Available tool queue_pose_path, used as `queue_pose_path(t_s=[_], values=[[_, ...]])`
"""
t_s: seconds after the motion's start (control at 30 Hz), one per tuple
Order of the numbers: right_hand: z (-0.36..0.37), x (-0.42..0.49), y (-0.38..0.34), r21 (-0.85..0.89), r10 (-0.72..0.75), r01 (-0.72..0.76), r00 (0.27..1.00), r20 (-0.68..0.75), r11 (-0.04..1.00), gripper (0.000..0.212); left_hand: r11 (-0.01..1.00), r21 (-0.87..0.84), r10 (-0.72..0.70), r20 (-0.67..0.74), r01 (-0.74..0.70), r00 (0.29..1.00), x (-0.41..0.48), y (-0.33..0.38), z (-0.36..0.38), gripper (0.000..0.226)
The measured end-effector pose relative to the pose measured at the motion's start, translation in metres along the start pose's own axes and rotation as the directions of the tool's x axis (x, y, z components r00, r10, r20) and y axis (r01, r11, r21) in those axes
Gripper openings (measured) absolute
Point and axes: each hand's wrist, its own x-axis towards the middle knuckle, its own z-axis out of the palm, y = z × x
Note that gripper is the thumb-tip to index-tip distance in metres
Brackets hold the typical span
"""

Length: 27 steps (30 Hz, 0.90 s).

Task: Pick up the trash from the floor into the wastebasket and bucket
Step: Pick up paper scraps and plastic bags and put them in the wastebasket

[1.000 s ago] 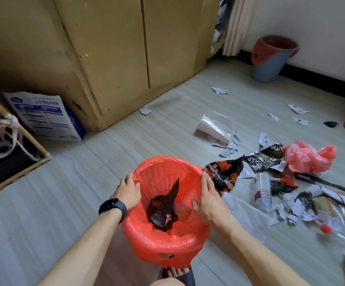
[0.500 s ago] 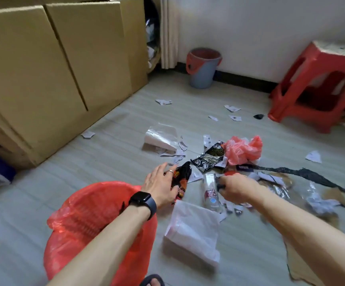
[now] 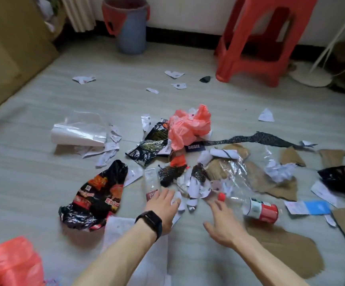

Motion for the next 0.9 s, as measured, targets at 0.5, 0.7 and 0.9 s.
queue_pose_path(t_s=[0.5,0.7,0.9], values=[[0.042,0.081,-0.003,-0.115,-0.088,0.073,0.988,-0.131,0.991,0.06,0.995,0.064,0.072,0.026,-0.073,0.997,0.038,0.015,0.059,0.057],[0.058,0.045,-0.002,-0.019,-0.052,0.05,0.992,-0.113,0.999,0.055,0.988,-0.153,-0.03,0.01,0.031,1.0,0.014,0.028,0.047,0.039],[0.025,-0.021,0.01,0.424,0.084,0.054,0.95,-0.299,0.904,0.052,0.84,-0.505,-0.352,-0.227,0.199,0.908,-0.014,0.018,-0.013,0.031]])
